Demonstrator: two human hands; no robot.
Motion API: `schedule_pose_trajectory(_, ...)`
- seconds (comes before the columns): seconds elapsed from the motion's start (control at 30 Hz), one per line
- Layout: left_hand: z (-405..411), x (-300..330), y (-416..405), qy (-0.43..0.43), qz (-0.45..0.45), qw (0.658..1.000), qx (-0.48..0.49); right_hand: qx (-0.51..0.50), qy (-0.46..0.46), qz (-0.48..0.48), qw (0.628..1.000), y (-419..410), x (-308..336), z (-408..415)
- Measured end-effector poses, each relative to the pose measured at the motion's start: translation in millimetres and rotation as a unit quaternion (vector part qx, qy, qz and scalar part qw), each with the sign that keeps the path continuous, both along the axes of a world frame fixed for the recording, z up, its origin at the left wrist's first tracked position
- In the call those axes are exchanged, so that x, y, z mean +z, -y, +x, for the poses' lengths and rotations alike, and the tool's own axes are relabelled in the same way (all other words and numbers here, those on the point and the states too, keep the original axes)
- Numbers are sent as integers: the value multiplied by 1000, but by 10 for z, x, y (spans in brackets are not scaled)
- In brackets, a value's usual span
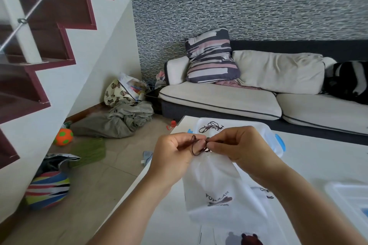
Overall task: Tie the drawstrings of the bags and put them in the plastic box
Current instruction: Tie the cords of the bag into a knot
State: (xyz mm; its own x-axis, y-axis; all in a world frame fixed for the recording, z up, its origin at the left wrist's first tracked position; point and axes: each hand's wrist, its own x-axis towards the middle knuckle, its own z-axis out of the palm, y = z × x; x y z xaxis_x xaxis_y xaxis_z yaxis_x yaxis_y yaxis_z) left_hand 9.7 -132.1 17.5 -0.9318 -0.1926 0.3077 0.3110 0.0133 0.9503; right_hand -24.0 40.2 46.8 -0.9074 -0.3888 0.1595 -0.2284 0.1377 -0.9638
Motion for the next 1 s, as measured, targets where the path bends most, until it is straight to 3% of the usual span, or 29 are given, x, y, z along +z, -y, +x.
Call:
schedule_pose_trajectory(0.2, 8, 13, 26, 84, 49, 993, -64, 16, -53, 111, 992, -60, 42, -35)
schedule_pose_trajectory(0.5, 11, -21, -66, 89, -14, 996, 19, 11, -67, 154, 986, -26, -26, -75)
schedule_pose_trajectory(0.7, 20, -41, -56, 134, 6, 991, -8, -44, -156, 235, 958, 39, -88, -56)
schedule_pose_trajectory(0.8, 27, 4, 1, 114, 41, 991, -56, -46, -135, 191, 971, 39, -86, -35)
schedule_pose_trajectory(0.9, 19, 42, 99, 83, 64, 989, -107, 3, -12, 63, 998, -20, -39, -16)
schedule_pose_trajectory(1.0, 2, 47, 143, 66, 68, 987, -133, 41, 98, -65, 992, -26, -41, -5)
